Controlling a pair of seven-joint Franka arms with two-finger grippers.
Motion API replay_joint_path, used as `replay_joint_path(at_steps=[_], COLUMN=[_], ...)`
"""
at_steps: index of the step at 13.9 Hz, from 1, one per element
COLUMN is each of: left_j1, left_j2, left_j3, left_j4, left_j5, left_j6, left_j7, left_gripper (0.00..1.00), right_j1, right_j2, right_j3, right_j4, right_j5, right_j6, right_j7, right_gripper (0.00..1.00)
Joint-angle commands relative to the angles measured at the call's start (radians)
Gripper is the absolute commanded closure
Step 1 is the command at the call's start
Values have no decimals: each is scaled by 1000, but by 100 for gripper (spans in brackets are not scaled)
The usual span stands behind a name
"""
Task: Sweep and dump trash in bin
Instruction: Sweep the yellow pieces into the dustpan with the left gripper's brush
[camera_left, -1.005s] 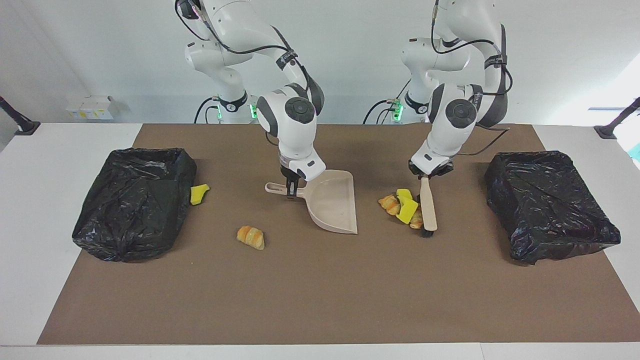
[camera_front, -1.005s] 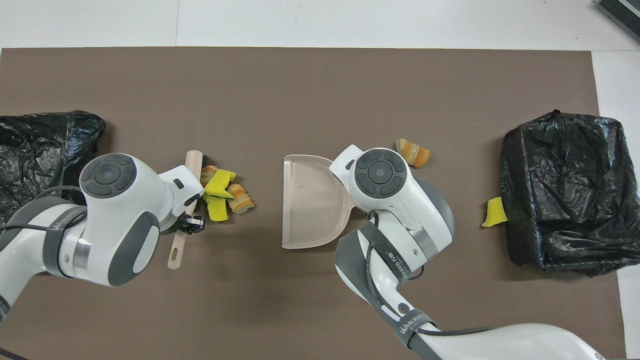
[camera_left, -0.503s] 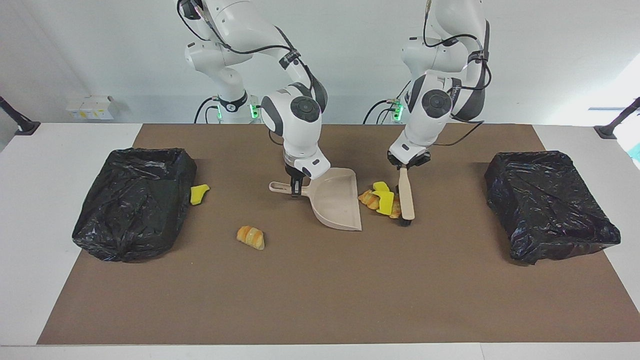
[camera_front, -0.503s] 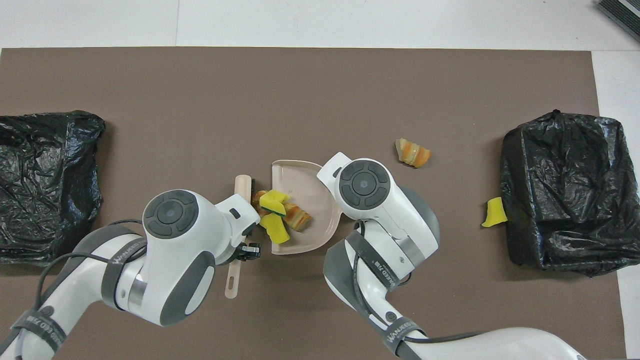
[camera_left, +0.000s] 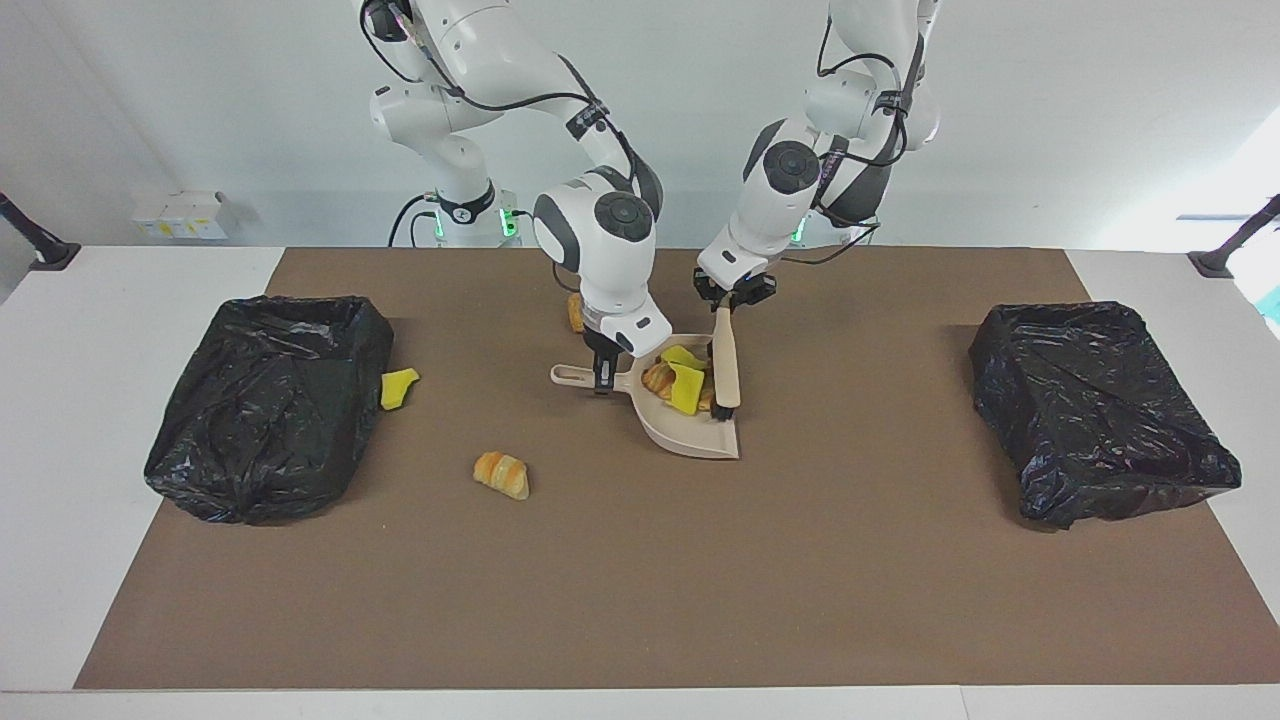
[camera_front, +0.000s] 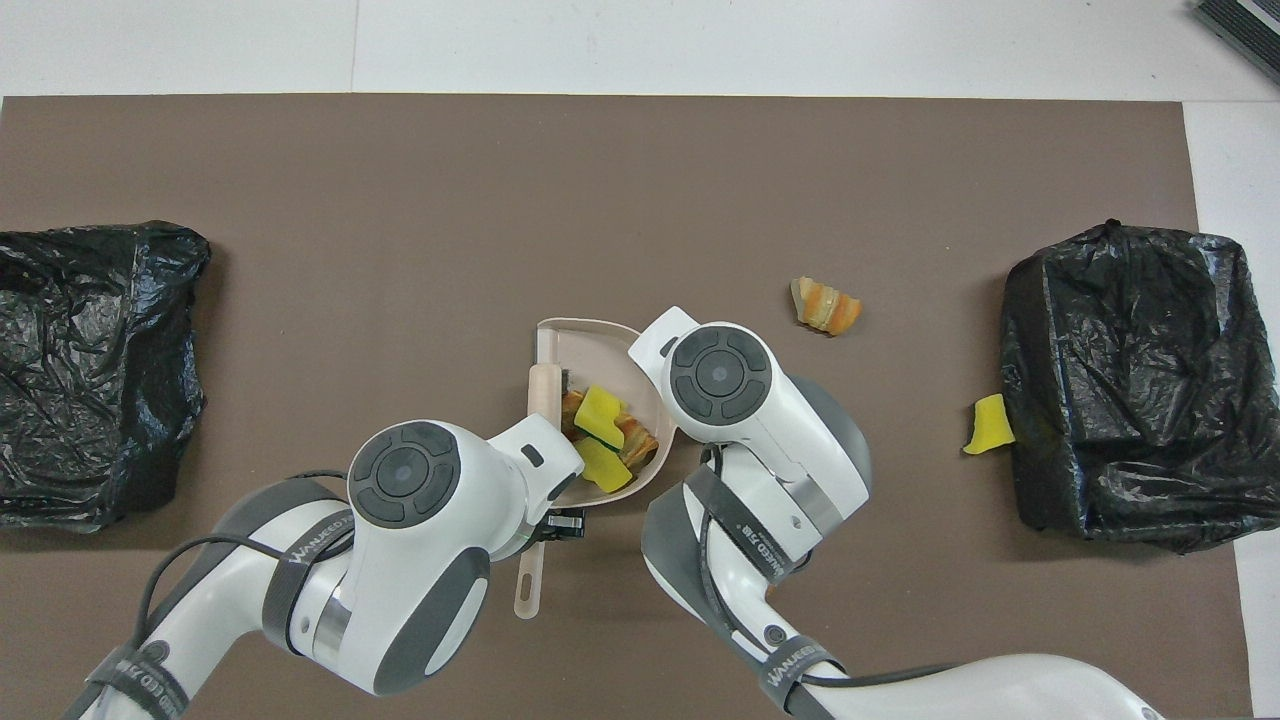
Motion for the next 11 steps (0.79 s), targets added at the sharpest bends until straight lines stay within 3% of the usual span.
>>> replay_joint_path(at_steps=[1, 3, 8, 11], left_j1=[-15, -4, 28, 85], left_j2=[-11, -6, -32, -35], left_j3=[13, 13, 22, 22], left_j4=[32, 82, 136, 257], left_j5=[-18, 2, 25, 73], left_j6=[-25, -51, -131, -282], left_j7=[-9, -91, -95, -92], left_gripper=[100, 100, 100, 100], right_j1=[-18, -36, -85, -146], right_j2=[5, -20, -90, -135], right_j3=[6, 6, 6, 5], right_j4=[5, 8, 20, 36], right_j5=[-13, -12, -1, 8], right_j6=[18, -14, -92, -153], right_j7=[31, 20, -46, -132], right_gripper=[100, 100, 100, 100])
